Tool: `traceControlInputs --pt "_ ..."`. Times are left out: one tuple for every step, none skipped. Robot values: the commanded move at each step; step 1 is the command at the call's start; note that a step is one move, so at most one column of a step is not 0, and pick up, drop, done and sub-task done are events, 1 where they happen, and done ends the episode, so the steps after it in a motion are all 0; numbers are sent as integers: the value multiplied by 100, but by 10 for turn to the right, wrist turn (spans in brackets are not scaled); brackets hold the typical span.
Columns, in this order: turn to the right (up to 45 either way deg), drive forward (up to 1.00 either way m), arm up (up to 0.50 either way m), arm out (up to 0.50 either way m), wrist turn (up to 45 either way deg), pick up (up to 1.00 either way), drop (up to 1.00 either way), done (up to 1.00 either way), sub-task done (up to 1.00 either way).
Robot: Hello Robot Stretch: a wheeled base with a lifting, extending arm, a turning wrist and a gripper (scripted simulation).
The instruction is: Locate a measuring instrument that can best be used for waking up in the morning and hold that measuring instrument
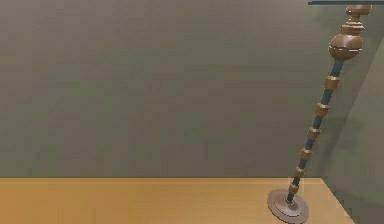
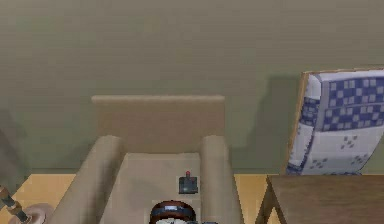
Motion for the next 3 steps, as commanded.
traceControlInputs --pt "0 0 0 0 450 0 0 0 0" --pt "0 0 0 0 450 0 0 0 0" --pt "0 0 0 0 450 0 0 0 0"
